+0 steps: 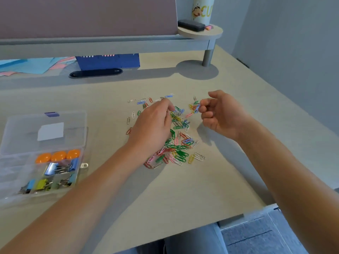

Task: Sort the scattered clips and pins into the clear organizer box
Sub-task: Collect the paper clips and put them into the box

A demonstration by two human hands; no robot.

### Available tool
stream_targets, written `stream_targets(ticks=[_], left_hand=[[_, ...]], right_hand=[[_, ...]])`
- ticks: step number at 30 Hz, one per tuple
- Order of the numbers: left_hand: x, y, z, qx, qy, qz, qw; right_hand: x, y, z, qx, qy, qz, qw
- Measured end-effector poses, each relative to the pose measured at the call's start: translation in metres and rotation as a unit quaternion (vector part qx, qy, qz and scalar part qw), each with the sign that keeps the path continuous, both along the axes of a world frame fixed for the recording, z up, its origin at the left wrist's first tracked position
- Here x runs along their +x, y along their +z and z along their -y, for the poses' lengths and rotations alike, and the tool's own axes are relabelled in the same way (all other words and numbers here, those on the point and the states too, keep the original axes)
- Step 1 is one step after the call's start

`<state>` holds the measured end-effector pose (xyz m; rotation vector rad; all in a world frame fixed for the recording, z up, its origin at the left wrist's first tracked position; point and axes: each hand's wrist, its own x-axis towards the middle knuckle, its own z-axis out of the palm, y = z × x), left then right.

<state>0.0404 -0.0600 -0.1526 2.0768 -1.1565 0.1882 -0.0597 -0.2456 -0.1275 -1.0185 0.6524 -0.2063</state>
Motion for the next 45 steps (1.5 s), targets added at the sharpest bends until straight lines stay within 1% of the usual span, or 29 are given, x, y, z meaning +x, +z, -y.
stream_targets(ticks=[2, 3, 5, 7, 9, 10, 12, 15, 17, 18, 20, 22, 24, 26, 28, 30, 32, 33, 34, 35, 36, 37, 38, 39, 41, 42, 43, 44, 45], left_hand=[[-0.011, 0.003, 0.013, -0.007, -0.030, -0.060, 0.998], [-0.017, 0.006, 0.019, -0.011, -0.045, -0.101, 0.994], [-0.024, 0.009, 0.035, -0.014, -0.062, -0.176, 0.982], [-0.027, 0.010, 0.051, -0.012, -0.069, -0.243, 0.968], [-0.031, 0.010, 0.063, -0.007, -0.078, -0.295, 0.952], [-0.032, 0.010, 0.068, 0.001, -0.078, -0.300, 0.951], [-0.033, 0.009, 0.076, 0.029, -0.068, -0.263, 0.962], [-0.029, 0.005, 0.082, 0.073, -0.054, -0.150, 0.984], [-0.027, 0.003, 0.086, 0.119, -0.064, -0.070, 0.988], [-0.028, 0.002, 0.088, 0.143, -0.072, -0.036, 0.986], [-0.027, 0.002, 0.095, 0.174, -0.084, 0.016, 0.981], [-0.025, 0.003, 0.103, 0.184, -0.087, 0.041, 0.978], [-0.023, 0.002, 0.108, 0.188, -0.093, 0.059, 0.976], [-0.020, 0.000, 0.110, 0.187, -0.097, 0.070, 0.975], [-0.017, -0.003, 0.109, 0.182, -0.094, 0.068, 0.977], [-0.014, -0.001, 0.105, 0.140, -0.084, -0.003, 0.987], [-0.009, 0.007, 0.102, 0.067, -0.054, -0.148, 0.985], [-0.008, 0.013, 0.100, 0.021, -0.041, -0.244, 0.969], [-0.006, 0.018, 0.098, -0.030, -0.034, -0.351, 0.935], [-0.004, 0.022, 0.094, -0.075, -0.035, -0.460, 0.884], [-0.002, 0.026, 0.090, -0.109, -0.048, -0.555, 0.823], [0.002, 0.028, 0.085, -0.132, -0.068, -0.624, 0.768], [0.005, 0.029, 0.080, -0.149, -0.089, -0.666, 0.725], [0.008, 0.030, 0.075, -0.162, -0.104, -0.691, 0.696], [0.013, 0.030, 0.069, -0.183, -0.106, -0.716, 0.665], [0.015, 0.030, 0.067, -0.187, -0.094, -0.717, 0.665], [0.016, 0.029, 0.065, -0.186, -0.077, -0.706, 0.679], [0.016, 0.028, 0.063, -0.178, -0.060, -0.681, 0.707], [0.017, 0.025, 0.061, -0.163, -0.044, -0.646, 0.744]], right_hand=[[-0.025, -0.007, 0.013, -0.102, -0.046, -0.038, 0.993], [-0.037, -0.012, 0.018, -0.173, -0.067, -0.065, 0.980], [-0.060, -0.021, 0.025, -0.337, -0.095, -0.127, 0.928], [-0.077, -0.028, 0.025, -0.472, -0.107, -0.173, 0.858], [-0.085, -0.033, 0.022, -0.545, -0.093, -0.197, 0.810], [-0.087, -0.035, 0.020, -0.569, -0.081, -0.208, 0.792], [-0.087, -0.040, 0.018, -0.599, -0.067, -0.213, 0.769], [-0.083, -0.043, 0.014, -0.638, -0.060, -0.209, 0.739], [-0.079, -0.044, 0.013, -0.664, -0.050, -0.211, 0.715], [-0.077, -0.043, 0.013, -0.669, -0.047, -0.208, 0.712], [-0.077, -0.045, 0.015, -0.670, -0.046, -0.200, 0.713], [-0.078, -0.048, 0.018, -0.670, -0.054, -0.192, 0.715], [-0.081, -0.051, 0.021, -0.655, -0.072, -0.175, 0.731], [-0.083, -0.051, 0.023, -0.620, -0.091, -0.160, 0.763], [-0.083, -0.049, 0.024, -0.544, -0.118, -0.124, 0.822], [-0.083, -0.043, 0.024, -0.426, -0.146, -0.076, 0.890], [-0.081, -0.036, 0.024, -0.274, -0.156, -0.030, 0.949], [-0.079, -0.033, 0.025, -0.176, -0.150, 0.001, 0.973], [-0.077, -0.030, 0.026, -0.074, -0.137, 0.036, 0.987], [-0.074, -0.028, 0.027, 0.015, -0.117, 0.067, 0.991], [-0.072, -0.027, 0.027, 0.081, -0.095, 0.095, 0.988], [-0.068, -0.026, 0.027, 0.125, -0.076, 0.117, 0.982], [-0.064, -0.026, 0.028, 0.152, -0.064, 0.136, 0.977], [-0.060, -0.024, 0.027, 0.169, -0.059, 0.149, 0.972], [-0.049, -0.019, 0.026, 0.173, -0.068, 0.150, 0.971], [-0.045, -0.016, 0.025, 0.155, -0.076, 0.135, 0.976], [-0.040, -0.014, 0.025, 0.118, -0.086, 0.110, 0.983], [-0.038, -0.012, 0.025, 0.051, -0.095, 0.071, 0.992], [-0.037, -0.012, 0.023, -0.055, -0.102, 0.014, 0.993]])
